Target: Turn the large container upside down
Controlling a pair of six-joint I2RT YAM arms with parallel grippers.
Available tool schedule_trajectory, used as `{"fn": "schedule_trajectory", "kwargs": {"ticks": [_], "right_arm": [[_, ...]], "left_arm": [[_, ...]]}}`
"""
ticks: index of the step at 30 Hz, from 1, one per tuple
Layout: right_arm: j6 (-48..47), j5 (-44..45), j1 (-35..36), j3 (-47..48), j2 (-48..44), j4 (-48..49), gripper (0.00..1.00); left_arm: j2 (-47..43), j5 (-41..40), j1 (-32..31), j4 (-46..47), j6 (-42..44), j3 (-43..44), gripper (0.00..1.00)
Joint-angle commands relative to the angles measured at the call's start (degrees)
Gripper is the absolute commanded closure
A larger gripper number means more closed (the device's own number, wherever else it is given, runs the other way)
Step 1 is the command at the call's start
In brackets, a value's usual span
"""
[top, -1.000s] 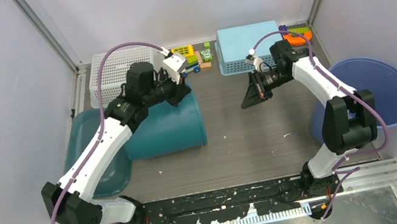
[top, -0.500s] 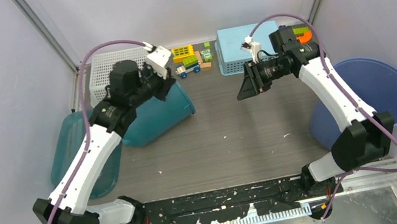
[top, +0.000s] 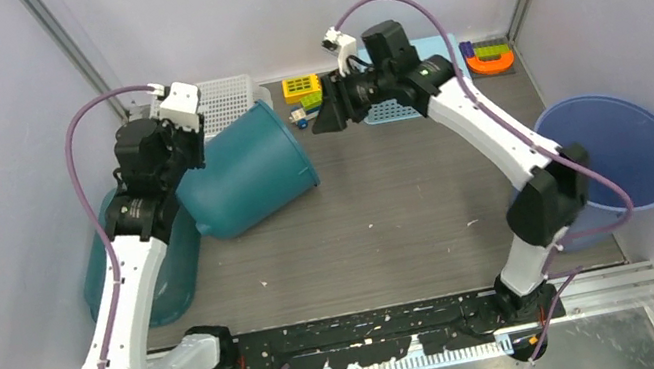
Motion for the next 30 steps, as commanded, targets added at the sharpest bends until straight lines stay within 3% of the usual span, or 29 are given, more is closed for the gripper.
{"fn": "schedule_trajectory", "kwargs": {"ticks": [1,5,12,21,25,30], "right_arm": [[11.22,-3.47,0.34,6.93,6.66,9.17,0.44],[18.90,-8.02,0.84,9.49,11.96,15.80,0.43],[24.23,-10.28,2.30,14.10,19.96,19.40,0.42],[25.52,-12.52,3.39,12.10,22.89,21.31,0.43],[26.29,-15.56,3.41,9.25,22.02,21.79,0.59],[24.92,-19.19,3.37,3.39,17.67,20.11,0.92]], "left_arm": [[1.15,0.01,3.77,4.45,0.51,-1.47,0.71],[1.39,-0.83,6.56,4.53,-0.28,-1.14,0.72],[1.97,-6.31,13.42,1.52,-1.30,-0.84,0.76],[5.19,-8.42,25.10,0.12,-3.07,-2.99,0.79],[5.18,-7.91,27.08,1.41,-1.51,-6.53,0.79],[4.12,-7.50,29.11,3.02,-0.36,-10.22,0.79]]}}
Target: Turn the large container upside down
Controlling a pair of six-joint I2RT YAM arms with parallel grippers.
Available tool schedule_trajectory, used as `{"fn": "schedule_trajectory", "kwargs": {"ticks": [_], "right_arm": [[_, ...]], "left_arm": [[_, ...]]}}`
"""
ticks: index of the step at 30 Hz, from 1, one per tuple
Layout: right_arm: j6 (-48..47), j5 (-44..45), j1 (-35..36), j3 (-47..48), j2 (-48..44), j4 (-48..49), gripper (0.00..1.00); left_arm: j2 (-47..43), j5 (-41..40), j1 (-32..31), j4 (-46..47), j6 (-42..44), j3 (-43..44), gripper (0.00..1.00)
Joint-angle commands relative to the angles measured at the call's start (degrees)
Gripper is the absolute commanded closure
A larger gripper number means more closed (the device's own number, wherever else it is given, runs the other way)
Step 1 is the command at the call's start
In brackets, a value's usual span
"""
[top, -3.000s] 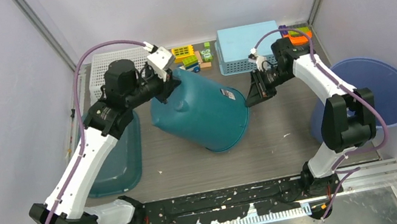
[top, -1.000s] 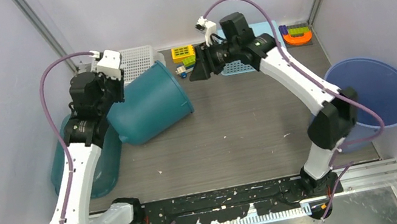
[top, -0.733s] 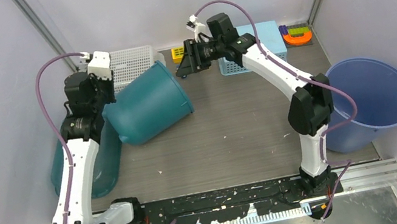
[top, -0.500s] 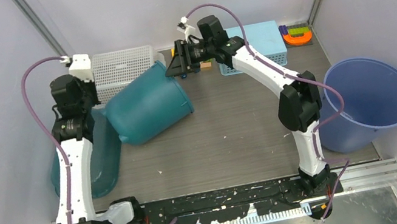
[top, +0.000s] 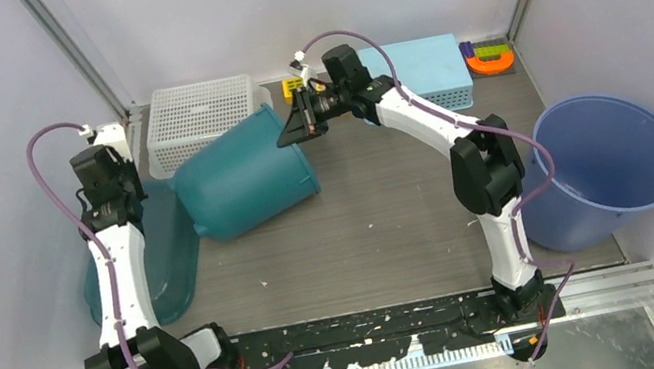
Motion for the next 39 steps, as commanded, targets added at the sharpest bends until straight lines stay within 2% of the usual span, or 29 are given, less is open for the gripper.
{"fn": "schedule_trajectory", "kwargs": {"ticks": [1,5,7,9,13,17,20,24,27,29,32,35,39], "right_arm": [[-1.67,-4.49,0.15,-4.57,-7.25,-2.06,0.97],[-8.08,-7.05,-0.28,-7.31,-12.03,-10.00,0.99],[-11.59,-8.42,-0.82,-8.82,-14.89,-13.94,0.99],[-14.40,-10.10,-1.95,-10.78,-18.01,-16.63,0.99],[-19.66,-12.49,-5.73,-15.90,-24.38,-20.96,0.99],[-27.21,-14.24,-11.04,-19.85,-28.82,-28.52,0.99],[-35.21,-15.79,-15.99,-20.61,-31.31,-35.96,0.99],[-43.28,-17.41,-21.15,-20.94,-33.54,-44.31,0.99],[-45.58,-18.35,-23.42,-22.40,-35.11,-46.34,0.99],[-46.03,-18.87,-24.35,-23.49,-35.96,-46.31,0.99],[-46.73,-19.47,-25.28,-24.67,-36.73,-46.24,0.99],[-47.17,-20.06,-25.91,-25.08,-36.89,-46.36,0.99],[-47.81,-20.89,-26.39,-25.34,-36.89,-46.41,0.99]], "left_arm": [[-1.51,0.21,1.87,2.94,1.39,-1.94,0.79],[-2.45,2.40,2.58,1.45,2.20,-3.94,0.80],[-4.12,10.22,2.59,0.05,3.67,-5.78,0.79],[-6.87,18.37,2.61,-1.22,5.33,-8.26,0.73],[-11.85,29.83,2.48,-1.94,7.35,-13.75,0.53],[-11.58,35.20,2.04,-1.57,8.87,-17.01,0.49],[-9.32,34.64,-0.90,-0.57,10.79,-18.43,0.50],[-6.29,24.69,-9.35,3.56,13.67,-20.66,0.50],[-2.43,22.44,-11.92,4.05,13.37,-19.54,0.48],[1.84,21.02,-11.90,2.77,12.16,-17.35,0.43],[6.19,17.56,-11.84,1.09,10.88,-14.42,0.32],[8.36,15.92,-11.88,0.24,10.22,-13.16,0.09],[10.23,16.63,-11.52,-1.37,9.47,-12.00,0.05]]}}
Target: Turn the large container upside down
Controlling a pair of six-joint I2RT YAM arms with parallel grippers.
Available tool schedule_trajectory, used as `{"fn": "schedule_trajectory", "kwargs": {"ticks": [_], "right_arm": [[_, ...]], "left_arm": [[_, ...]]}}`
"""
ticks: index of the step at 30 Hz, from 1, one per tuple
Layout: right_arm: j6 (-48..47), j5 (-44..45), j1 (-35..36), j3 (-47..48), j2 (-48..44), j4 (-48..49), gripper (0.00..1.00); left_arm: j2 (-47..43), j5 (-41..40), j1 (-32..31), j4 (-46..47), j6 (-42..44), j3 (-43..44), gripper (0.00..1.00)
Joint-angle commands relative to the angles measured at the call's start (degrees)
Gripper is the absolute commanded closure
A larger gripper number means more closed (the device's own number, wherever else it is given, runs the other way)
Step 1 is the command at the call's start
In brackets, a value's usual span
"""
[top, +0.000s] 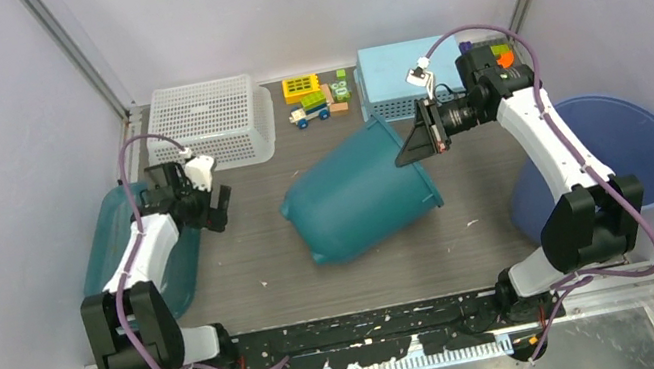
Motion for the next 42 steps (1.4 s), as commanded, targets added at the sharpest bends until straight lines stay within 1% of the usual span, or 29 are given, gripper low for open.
{"fn": "schedule_trajectory", "kwargs": {"ticks": [1,5,8,16,23,26,29,30,32,34,36,38,40,41,42], "right_arm": [[-2.35,-4.31,-0.60,-0.01,-2.33,-0.20,0.99],[-2.40,-4.62,-0.71,-0.06,-2.42,-0.19,0.99],[-2.48,-4.76,-0.76,-0.03,-2.53,-0.14,0.99],[-2.47,-4.88,-0.91,0.21,-2.22,-0.12,0.99],[-2.18,-4.86,-0.87,0.57,-2.18,-0.15,0.99],[-2.18,-4.86,-0.91,0.58,-2.08,-0.14,0.99],[-2.18,-4.80,-0.85,0.69,-2.17,-0.16,0.99],[-2.18,-4.80,-0.89,0.62,-2.22,-0.20,0.99],[-2.14,-4.74,-0.97,0.64,-2.34,-0.21,0.99],[-2.16,-4.77,-0.96,0.65,-2.50,-0.30,0.99],[-2.27,-4.80,-0.94,0.49,-2.70,-0.28,0.99],[-2.35,-5.01,-0.89,0.45,-2.86,-0.28,0.99],[-2.28,-5.25,-0.97,0.30,-2.93,-0.26,0.99],[-2.33,-5.40,-0.94,0.28,-2.99,-0.27,0.99],[-2.40,-5.53,-0.88,0.14,-3.17,-0.20,0.99]], "left_arm": [[1.53,-0.18,0.80,-1.54,-1.42,3.53,0.04],[4.33,2.75,2.10,-3.47,-2.04,4.65,0.04],[6.16,2.58,2.20,-3.11,-1.84,4.34,0.04],[10.78,-0.93,2.17,-1.69,-3.85,4.43,0.00],[13.74,-5.13,2.14,0.44,-5.83,4.07,0.00],[12.47,-3.06,2.10,0.40,-5.78,3.86,0.00],[7.30,0.88,1.92,-0.72,-5.62,4.60,0.00],[4.82,0.94,1.88,-0.68,-5.91,4.98,0.00],[0.44,-1.75,1.88,-0.98,-6.84,7.03,0.00],[-2.09,-7.41,2.14,-2.68,-7.74,10.43,0.00],[-2.45,-10.59,3.70,-6.29,-8.02,14.78,0.00],[-1.97,-8.39,7.62,-9.51,-8.81,18.15,0.00],[-1.09,-7.03,11.78,-10.63,-9.45,20.56,0.00],[-0.58,-7.65,13.34,-10.56,-9.40,21.25,0.01],[-0.27,-8.59,14.88,-10.14,-9.29,21.61,0.07]]}}
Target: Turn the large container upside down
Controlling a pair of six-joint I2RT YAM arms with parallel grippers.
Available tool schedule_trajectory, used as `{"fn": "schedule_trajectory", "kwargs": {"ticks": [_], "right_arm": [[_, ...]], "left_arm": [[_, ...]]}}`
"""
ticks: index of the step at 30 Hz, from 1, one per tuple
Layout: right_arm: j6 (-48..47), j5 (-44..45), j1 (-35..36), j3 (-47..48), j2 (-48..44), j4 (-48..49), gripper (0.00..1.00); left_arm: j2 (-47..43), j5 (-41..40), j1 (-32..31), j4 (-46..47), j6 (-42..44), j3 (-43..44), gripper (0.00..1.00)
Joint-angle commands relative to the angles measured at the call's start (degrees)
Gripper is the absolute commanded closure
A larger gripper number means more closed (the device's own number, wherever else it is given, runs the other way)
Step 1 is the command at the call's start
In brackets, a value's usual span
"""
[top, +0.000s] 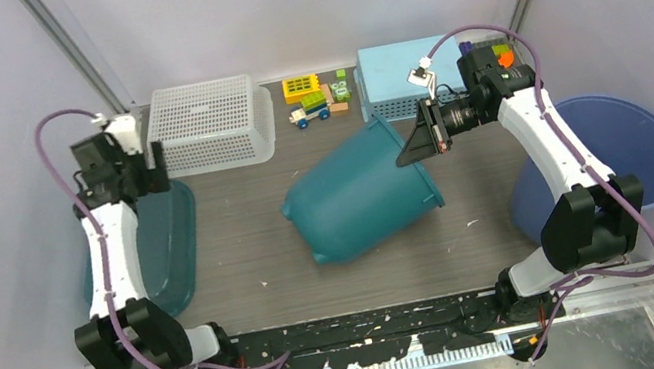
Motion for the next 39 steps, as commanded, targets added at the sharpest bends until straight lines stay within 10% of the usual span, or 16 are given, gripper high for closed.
{"fn": "schedule_trajectory", "kwargs": {"ticks": [1,6,8,39], "right_arm": [[-1.17,-4.39,-0.25,0.48,-3.29,0.41,0.99],[-1.16,-4.90,-0.21,0.20,-3.83,0.48,0.99],[-1.15,-4.94,-0.33,0.08,-3.98,0.57,0.99],[-1.70,-5.82,-0.27,-1.89,-4.37,0.65,0.99]], "left_arm": [[1.61,-3.58,6.93,-3.43,-1.27,2.27,0.17],[3.72,-10.37,10.55,-0.83,0.10,3.12,0.88],[4.93,-12.02,12.06,0.08,1.10,3.58,0.98],[21.29,-21.00,21.25,16.37,15.29,0.74,1.00]]}}
